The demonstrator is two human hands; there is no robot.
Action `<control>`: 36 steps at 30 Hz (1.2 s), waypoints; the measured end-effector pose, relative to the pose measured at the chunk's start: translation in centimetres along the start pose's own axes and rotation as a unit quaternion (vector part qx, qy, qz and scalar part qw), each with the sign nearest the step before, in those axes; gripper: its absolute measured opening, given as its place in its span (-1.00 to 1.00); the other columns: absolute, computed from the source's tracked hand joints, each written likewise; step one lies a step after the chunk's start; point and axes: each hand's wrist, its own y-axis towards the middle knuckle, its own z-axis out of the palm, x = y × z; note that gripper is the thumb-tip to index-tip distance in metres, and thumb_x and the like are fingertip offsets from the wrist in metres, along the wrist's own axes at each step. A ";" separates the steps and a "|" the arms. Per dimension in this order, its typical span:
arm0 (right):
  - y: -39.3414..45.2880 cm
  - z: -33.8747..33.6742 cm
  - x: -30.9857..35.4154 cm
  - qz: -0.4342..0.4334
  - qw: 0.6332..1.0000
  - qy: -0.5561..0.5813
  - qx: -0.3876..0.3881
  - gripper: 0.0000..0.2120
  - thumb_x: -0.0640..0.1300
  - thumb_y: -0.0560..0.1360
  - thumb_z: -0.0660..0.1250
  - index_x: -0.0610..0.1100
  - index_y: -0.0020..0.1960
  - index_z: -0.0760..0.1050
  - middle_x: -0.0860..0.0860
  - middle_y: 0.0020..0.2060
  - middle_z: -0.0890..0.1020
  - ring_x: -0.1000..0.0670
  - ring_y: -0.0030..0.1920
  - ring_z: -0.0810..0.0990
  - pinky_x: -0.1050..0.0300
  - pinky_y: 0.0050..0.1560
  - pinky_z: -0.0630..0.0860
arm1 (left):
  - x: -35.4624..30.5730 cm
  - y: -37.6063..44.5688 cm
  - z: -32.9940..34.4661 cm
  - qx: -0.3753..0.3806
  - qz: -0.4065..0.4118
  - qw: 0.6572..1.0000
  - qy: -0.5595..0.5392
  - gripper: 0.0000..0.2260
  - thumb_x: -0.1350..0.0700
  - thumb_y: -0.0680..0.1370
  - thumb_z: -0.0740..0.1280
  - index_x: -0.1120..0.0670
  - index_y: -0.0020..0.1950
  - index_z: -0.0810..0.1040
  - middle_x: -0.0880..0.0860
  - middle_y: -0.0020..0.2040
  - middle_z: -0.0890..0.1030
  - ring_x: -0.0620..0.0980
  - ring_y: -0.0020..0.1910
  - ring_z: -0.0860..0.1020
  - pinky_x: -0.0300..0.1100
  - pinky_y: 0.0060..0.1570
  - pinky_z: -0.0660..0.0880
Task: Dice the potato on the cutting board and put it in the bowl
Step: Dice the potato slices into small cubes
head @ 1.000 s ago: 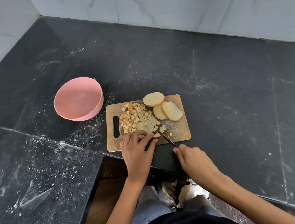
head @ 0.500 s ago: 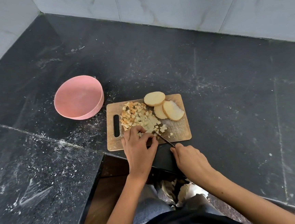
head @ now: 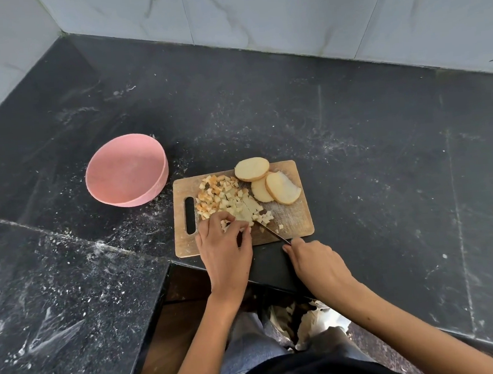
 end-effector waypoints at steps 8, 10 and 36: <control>0.4 -1.3 -0.4 -0.039 0.999 0.018 -0.008 -0.68 0.07 0.65 0.00 -0.05 -0.18 0.35 0.03 -0.26 0.46 -0.08 -0.11 0.55 0.10 -0.18 0.38 | 0.2 -0.8 -0.6 0.033 0.026 0.998 -0.041 -0.90 0.08 0.38 0.56 0.00 -0.13 0.72 -0.02 -0.02 0.52 -0.03 0.09 0.39 -0.26 0.09 0.13; 0.4 -1.2 -0.5 -0.041 0.999 0.024 -0.007 -0.68 0.06 0.65 0.01 -0.06 -0.17 0.36 0.04 -0.27 0.45 -0.07 -0.12 0.54 0.10 -0.17 0.38 | -0.1 -0.8 -0.6 0.032 0.031 0.998 -0.050 -0.89 0.07 0.38 0.56 -0.01 -0.12 0.71 -0.04 -0.04 0.51 -0.05 0.08 0.38 -0.26 0.09 0.13; 1.5 -1.8 -1.9 -0.014 0.998 0.062 -0.030 -0.68 0.11 0.60 0.14 -0.04 -0.24 0.36 0.01 -0.31 0.51 -0.02 -0.26 0.52 0.10 -0.27 0.41 | -0.8 -0.5 -0.6 0.133 0.186 0.970 0.078 -0.81 0.00 0.31 0.55 0.04 -0.26 0.60 0.00 -0.14 0.51 0.00 -0.09 0.41 -0.14 -0.12 0.23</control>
